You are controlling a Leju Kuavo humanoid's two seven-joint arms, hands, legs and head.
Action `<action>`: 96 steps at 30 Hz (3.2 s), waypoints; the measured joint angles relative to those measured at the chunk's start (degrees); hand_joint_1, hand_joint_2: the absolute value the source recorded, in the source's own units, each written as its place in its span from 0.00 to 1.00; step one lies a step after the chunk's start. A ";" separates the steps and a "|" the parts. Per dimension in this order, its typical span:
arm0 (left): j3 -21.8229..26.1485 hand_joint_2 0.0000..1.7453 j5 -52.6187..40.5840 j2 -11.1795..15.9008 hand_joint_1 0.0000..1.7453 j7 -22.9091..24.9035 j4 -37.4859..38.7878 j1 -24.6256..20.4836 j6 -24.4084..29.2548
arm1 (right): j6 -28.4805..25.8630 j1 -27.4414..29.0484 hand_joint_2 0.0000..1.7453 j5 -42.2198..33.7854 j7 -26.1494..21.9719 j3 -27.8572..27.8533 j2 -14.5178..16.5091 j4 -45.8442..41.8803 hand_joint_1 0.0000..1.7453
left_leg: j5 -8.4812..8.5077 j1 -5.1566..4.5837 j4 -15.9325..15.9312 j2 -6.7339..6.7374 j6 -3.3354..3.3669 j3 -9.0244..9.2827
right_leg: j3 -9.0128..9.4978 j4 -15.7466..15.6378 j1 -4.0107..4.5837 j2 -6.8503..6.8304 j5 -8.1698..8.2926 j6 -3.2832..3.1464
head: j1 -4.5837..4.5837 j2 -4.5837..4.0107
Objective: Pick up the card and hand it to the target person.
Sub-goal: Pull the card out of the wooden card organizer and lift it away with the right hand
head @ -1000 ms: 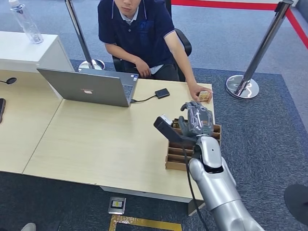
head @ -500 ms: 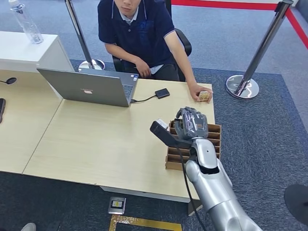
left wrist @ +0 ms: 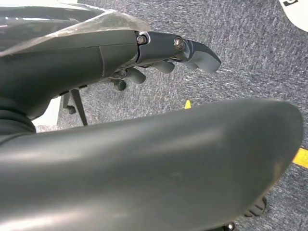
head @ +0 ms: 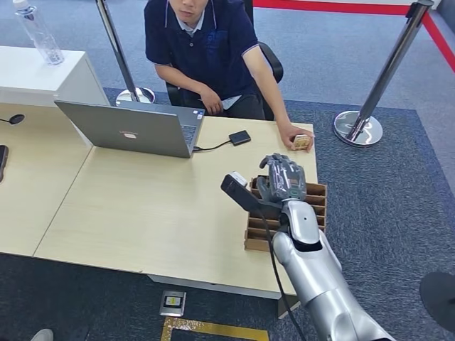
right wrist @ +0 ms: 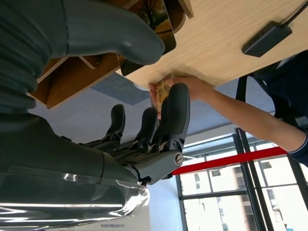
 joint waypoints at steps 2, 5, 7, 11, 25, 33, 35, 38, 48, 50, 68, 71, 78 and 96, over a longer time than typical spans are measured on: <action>0.00 0.00 -0.01 0.00 0.00 0.00 0.01 0.00 0.00 | 0.02 -0.05 1.00 0.00 0.21 0.00 -0.01 0.07 0.48 | 0.00 0.00 0.00 0.00 0.00 0.00 | 0.00 0.00 0.00 0.00 0.00 0.00 | 0.00 0.00; 0.01 0.00 -0.04 0.00 0.00 0.00 0.03 0.01 0.00 | 0.03 -0.09 1.00 -0.02 0.58 0.00 -0.04 0.28 0.47 | 0.00 0.00 0.00 0.00 0.00 0.00 | 0.00 0.00 0.00 0.00 0.00 0.00 | 0.00 0.00; 0.00 0.00 -0.07 0.00 0.00 -0.01 0.04 0.02 -0.01 | 0.03 -0.10 1.00 -0.06 0.76 0.00 -0.07 0.45 0.46 | 0.00 0.00 0.00 0.00 0.00 0.00 | 0.00 0.00 0.00 0.00 0.00 0.00 | 0.00 0.00; 0.00 0.00 -0.09 0.00 0.00 0.00 0.06 0.03 -0.04 | 0.03 -0.09 1.00 -0.13 0.84 0.00 -0.19 0.85 0.44 | 0.00 0.00 0.00 0.00 0.00 0.00 | -0.01 0.00 0.00 0.00 0.00 0.00 | 0.01 0.00; 0.00 0.00 -0.36 0.00 0.00 -0.02 0.06 0.03 -0.17 | -0.21 -0.21 1.00 -0.58 1.36 -0.07 -0.30 2.26 0.48 | 0.00 0.00 0.00 0.00 0.00 0.00 | -0.01 0.00 0.00 0.00 0.00 0.00 | 0.00 0.00; 0.00 0.00 -0.59 0.00 0.00 -0.02 0.06 0.03 -0.15 | -0.21 -0.21 1.00 -0.48 1.68 -0.13 -0.60 2.28 0.50 | 0.00 0.00 0.00 0.00 0.00 0.00 | -0.02 0.00 0.00 0.00 0.00 0.00 | 0.00 0.00; 0.00 0.00 -0.66 0.00 0.00 -0.02 0.06 0.03 -0.15 | -0.21 -0.21 1.00 -0.48 1.72 -0.13 -0.64 2.29 0.50 | 0.00 0.00 0.00 0.00 0.00 0.00 | -0.02 0.00 0.00 0.00 0.00 0.00 | 0.00 0.00; 0.00 0.00 -0.78 0.00 0.00 -0.02 0.06 0.03 -0.15 | -0.21 -0.21 1.00 -0.43 1.73 -0.17 -0.75 2.31 0.49 | 0.00 0.00 0.00 0.00 0.00 0.00 | -0.02 0.00 0.00 0.00 0.00 0.00 | 0.00 0.00; 0.00 0.00 -0.92 0.00 0.00 -0.02 0.06 0.03 0.00 | -0.18 -0.18 1.00 -0.31 1.73 -0.91 -1.01 2.83 0.50 | 0.00 0.00 0.00 0.00 0.00 -0.01 | -0.02 0.00 0.00 0.00 0.00 0.00 | 0.00 0.00; 0.00 0.00 -0.92 0.00 0.00 -0.02 0.06 0.03 0.01 | -0.15 -0.19 1.00 -0.31 1.73 -1.03 -1.02 2.90 0.51 | 0.00 0.00 0.00 0.00 0.00 -0.01 | -0.02 0.00 0.00 0.00 0.00 0.00 | 0.00 0.00; 0.00 0.00 -0.84 0.02 0.00 0.46 0.06 0.03 0.27 | 0.24 -0.37 1.00 -0.31 1.62 -1.13 -0.86 4.24 0.54 | 0.00 0.00 0.00 0.00 0.00 -0.02 | -0.02 0.00 0.00 0.00 0.00 0.00 | 0.00 0.00; 0.00 0.00 -0.84 0.02 0.00 0.49 0.06 0.02 0.31 | 0.23 -0.50 1.00 -0.31 1.50 -1.22 -0.69 4.46 0.55 | 0.00 0.00 0.00 0.00 0.00 -0.02 | -0.02 0.00 0.00 0.00 0.00 0.00 | 0.00 0.00; 0.00 0.00 -0.83 0.03 0.00 0.58 0.06 0.03 0.35 | -0.08 -0.87 1.00 -0.13 1.27 -1.58 -0.49 5.03 0.64 | 0.00 0.00 0.00 0.00 0.00 -0.02 | -0.02 0.00 0.00 0.00 0.00 0.00 | 0.00 0.00; 0.03 0.00 -0.13 0.04 0.00 0.47 0.06 0.05 0.35 | -2.49 1.17 1.00 0.89 -0.73 -2.17 -0.59 0.68 1.00 | -0.01 0.00 0.00 0.00 0.00 -0.03 | -0.05 0.00 0.00 0.00 0.00 0.00 | 0.00 0.00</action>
